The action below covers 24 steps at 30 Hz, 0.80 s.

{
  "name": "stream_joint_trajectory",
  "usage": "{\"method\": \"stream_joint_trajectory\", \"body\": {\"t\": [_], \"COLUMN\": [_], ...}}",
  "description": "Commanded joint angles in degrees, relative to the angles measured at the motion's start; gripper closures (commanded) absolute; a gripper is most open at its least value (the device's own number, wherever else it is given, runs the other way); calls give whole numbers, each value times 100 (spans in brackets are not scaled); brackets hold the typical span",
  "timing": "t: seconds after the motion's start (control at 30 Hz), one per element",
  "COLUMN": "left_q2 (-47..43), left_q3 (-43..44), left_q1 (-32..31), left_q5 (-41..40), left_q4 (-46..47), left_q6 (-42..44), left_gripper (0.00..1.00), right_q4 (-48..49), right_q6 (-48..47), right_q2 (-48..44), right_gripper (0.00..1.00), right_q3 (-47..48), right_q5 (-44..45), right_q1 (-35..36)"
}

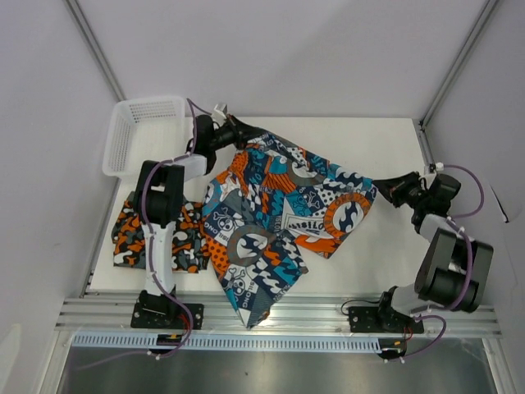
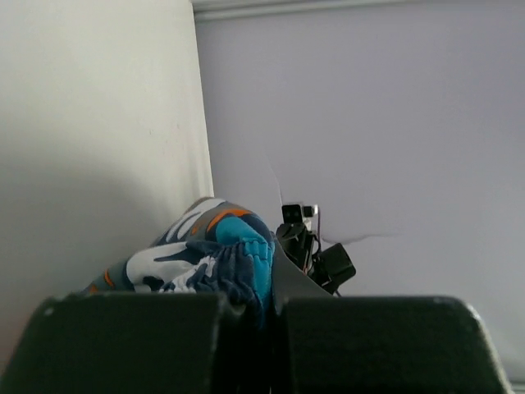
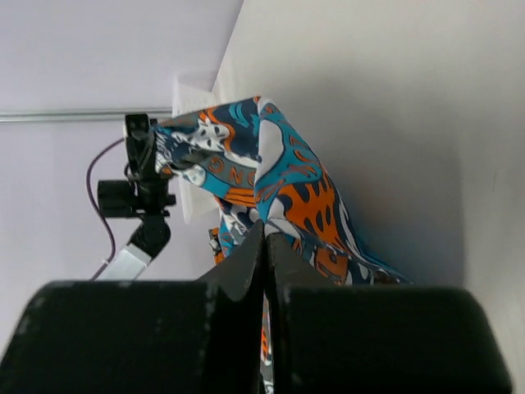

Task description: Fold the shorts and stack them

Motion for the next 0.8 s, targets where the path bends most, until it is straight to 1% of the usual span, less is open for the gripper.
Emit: {"method": "stream_joint_trajectory", "body": {"t": [0.0, 0.03, 0.07, 0.1, 0.13, 0.2, 0.23, 0.27, 0.3, 0.33, 0.37, 0.43, 0.47, 0.5, 0.53, 0.57, 0.63, 0.67, 0.7, 0.73, 0.77], "left_q2": [360, 649, 808, 958, 1272, 1582, 1722, 1976, 2092, 2206, 2364, 2409, 2375, 2226, 2112, 1980, 1401, 1181, 718, 522, 363], "left_q3": [1305, 1899, 2096, 2290, 2901, 3248, 3572, 3853, 4091, 4198, 4382, 4542, 4533, 4429, 4375, 4175, 3708, 3307, 3111, 2796, 2810], "left_q1": [21, 21, 21, 39, 30, 39, 39, 48, 56, 74, 92, 171, 197, 249, 276, 311, 417, 469, 496, 513, 531], "left_q5": [-149, -194, -237, -290, -421, -545, -737, -852, -966, -1089, -1108, -1064, -986, -933, -880, -793, -730, -730, -765, -817, -914], "left_q4": [-245, -415, -590, -897, -1030, -1224, -1277, -1399, -1583, -1620, -1681, -1700, -1691, -1717, -1752, -1796, -1875, -1928, -2067, -2304, -2645], "left_q6": [290, 361, 414, 519, 563, 581, 616, 643, 660, 652, 652, 634, 643, 730, 800, 871, 1152, 1248, 1502, 1713, 1950], "left_gripper": [100, 100, 100, 100, 100, 99, 95, 72, 55, 35, 1, 1, 1, 1, 1, 1, 1, 1, 1, 1, 1], "right_q4": [1242, 1322, 1453, 1515, 1533, 1638, 1630, 1552, 1490, 1437, 1280, 1016, 554, 349, -245, -459, -776, -1065, -1172, -1261, -1305], "right_q6": [176, 211, 247, 256, 282, 369, 361, 361, 335, 352, 370, 292, 204, 73, -233, -358, -587, -866, -1008, -1140, -1385], "right_q2": [774, 976, 1370, 1574, 1794, 2198, 2583, 2787, 3006, 3470, 3675, 4096, 4151, 4186, 4108, 4038, 3827, 3582, 3458, 3335, 3064], "right_gripper": [100, 100, 100, 100, 100, 100, 100, 100, 100, 100, 73, 49, 24, 13, 10, 6, 5, 5, 6, 8, 12], "right_q3": [488, 603, 752, 1067, 1253, 1622, 2033, 2272, 2526, 3077, 3352, 3827, 4221, 4373, 4505, 4593, 4551, 4481, 4419, 4340, 4244], "right_q5": [456, 482, 544, 570, 597, 649, 711, 772, 816, 825, 852, 1052, 1167, 1264, 1596, 1782, 2046, 2204, 2205, 2188, 2162], "right_q1": [79, 79, 79, 88, 88, 79, 79, 88, 96, 114, 140, 158, 158, 175, 184, 193, 263, 298, 342, 447, 518]}}
